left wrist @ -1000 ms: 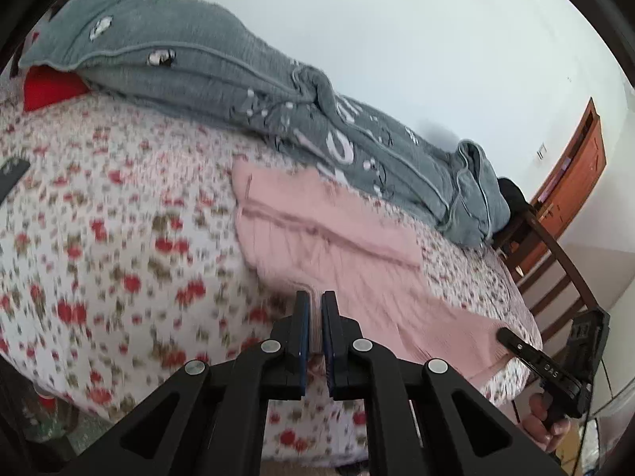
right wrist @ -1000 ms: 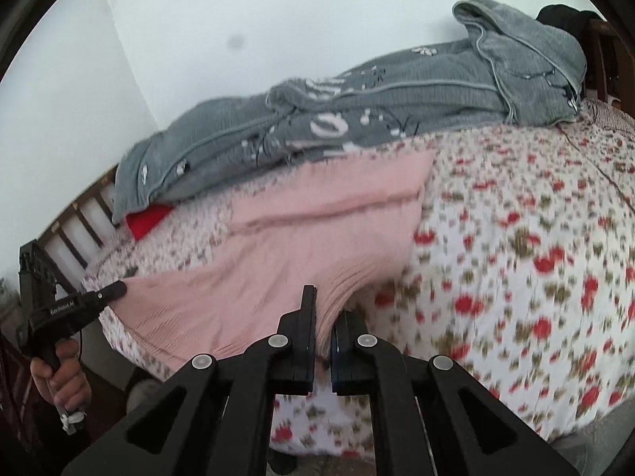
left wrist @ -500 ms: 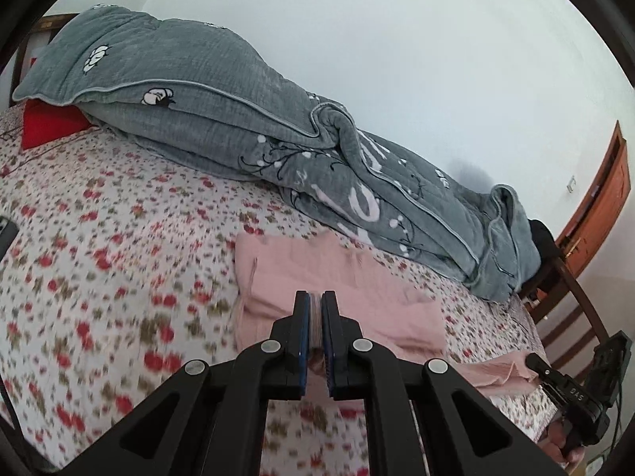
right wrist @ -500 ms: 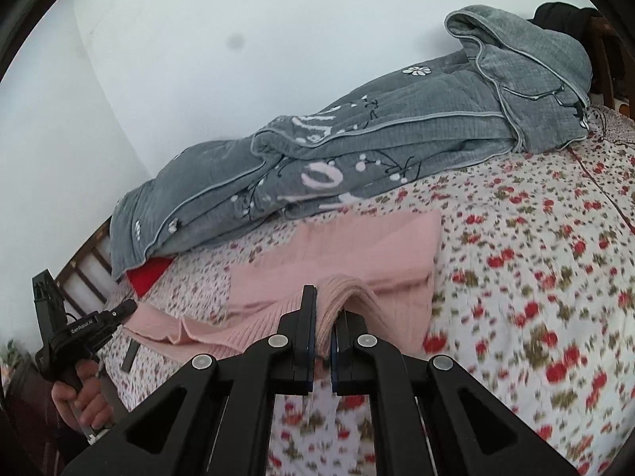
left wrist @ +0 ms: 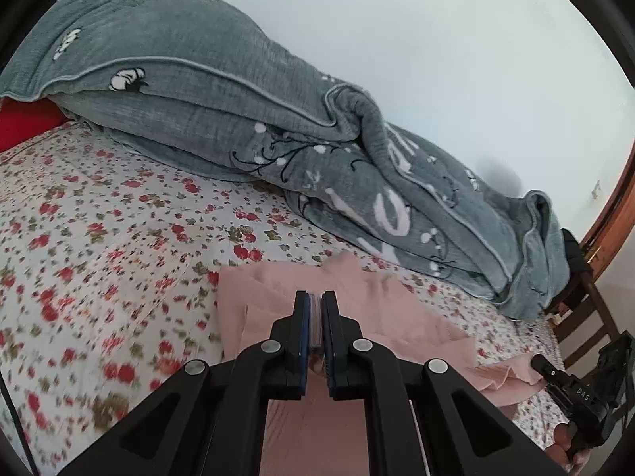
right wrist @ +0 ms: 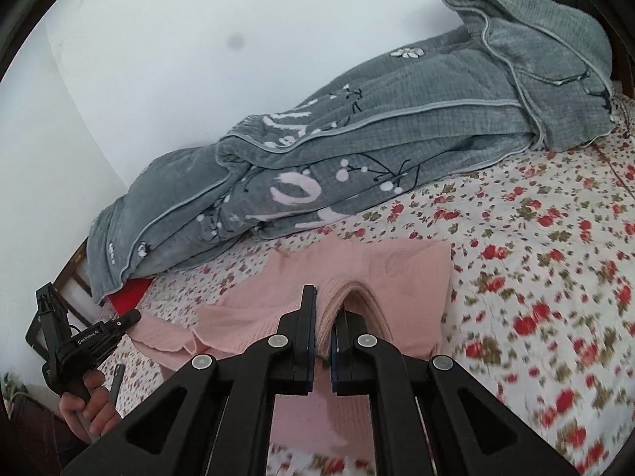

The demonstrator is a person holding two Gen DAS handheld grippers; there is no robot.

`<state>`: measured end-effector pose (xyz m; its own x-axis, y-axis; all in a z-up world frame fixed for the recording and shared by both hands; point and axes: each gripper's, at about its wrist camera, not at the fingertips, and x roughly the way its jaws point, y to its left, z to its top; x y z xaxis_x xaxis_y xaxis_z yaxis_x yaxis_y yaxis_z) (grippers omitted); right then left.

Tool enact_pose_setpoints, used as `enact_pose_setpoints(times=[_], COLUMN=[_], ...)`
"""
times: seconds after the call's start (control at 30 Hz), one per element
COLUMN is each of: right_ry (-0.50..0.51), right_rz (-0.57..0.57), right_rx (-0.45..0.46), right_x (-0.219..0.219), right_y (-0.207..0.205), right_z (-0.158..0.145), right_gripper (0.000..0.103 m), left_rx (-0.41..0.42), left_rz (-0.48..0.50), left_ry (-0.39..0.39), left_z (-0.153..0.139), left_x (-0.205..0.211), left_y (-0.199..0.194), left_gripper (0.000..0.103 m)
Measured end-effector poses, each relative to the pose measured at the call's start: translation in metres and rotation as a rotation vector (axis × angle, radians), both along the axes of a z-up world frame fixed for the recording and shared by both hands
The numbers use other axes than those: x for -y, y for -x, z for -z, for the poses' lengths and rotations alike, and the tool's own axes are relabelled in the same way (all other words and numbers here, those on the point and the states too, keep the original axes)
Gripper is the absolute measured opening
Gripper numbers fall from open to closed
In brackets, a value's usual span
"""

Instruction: Fold small clothes

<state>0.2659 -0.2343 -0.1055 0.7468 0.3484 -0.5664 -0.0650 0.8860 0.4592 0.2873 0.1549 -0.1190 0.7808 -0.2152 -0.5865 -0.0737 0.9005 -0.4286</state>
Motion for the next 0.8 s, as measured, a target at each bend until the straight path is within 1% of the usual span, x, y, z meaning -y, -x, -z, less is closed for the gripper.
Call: enact_pose_setpoints(times=[0.13, 0.3, 0.4, 0.47, 0.53, 0.57, 0.6, 0.67, 0.73, 0.8], right_ry=[0.030, 0.067, 0.066, 0.055, 0.056, 0.055, 0.060, 0.082, 0.108, 0.127], right_rz=[-0.008, -0.010, -0.008, -0.002, 0.007, 0.010, 0.012, 0.019, 0.018, 0.009], right_rx=[-0.036, -0.087, -0.134, -0.151, -0.145, -0.128, -0.112, -0.099, -0.098, -0.113], right_x=[-0.005, -0.008, -0.008, -0.005, -0.002, 0.000, 0.002, 0.003, 0.004, 0.005], right_y=[-0.032, -0.070, -0.095, -0.107, -0.113, -0.113, -0.112, -0.109, -0.107, -0.107], right_z=[0.019, 0.048, 0.062, 0.067, 0.065, 0.062, 0.059, 0.056, 0.057, 0.062], right_gripper=[0.005, 0.006, 0.006, 0.012, 0.019, 0.019, 0.019, 0.023, 0.027, 0.028], left_rx=[-0.027, -0.076, -0.105, -0.114, -0.103, -0.089, -0.072, -0.043, -0.036, -0.046], left_rz=[-0.005, -0.004, 0.007, 0.019, 0.024, 0.025, 0.027, 0.039, 0.065, 0.080], left_ry=[-0.032, -0.040, -0.027, -0.006, 0.006, 0.001, -0.011, -0.032, -0.051, -0.068], left_z=[0.018, 0.040, 0.049, 0.051, 0.048, 0.045, 0.041, 0.037, 0.036, 0.039], left_x=[0.004, 0.004, 0.002, 0.000, -0.003, -0.003, -0.003, -0.001, 0.004, 0.007], left_y=[-0.029, -0.064, -0.081, -0.089, -0.094, -0.094, -0.093, -0.089, -0.086, -0.087], left_gripper=[0.007, 0.007, 0.007, 0.008, 0.012, 0.022, 0.035, 0.046, 0.047, 0.048])
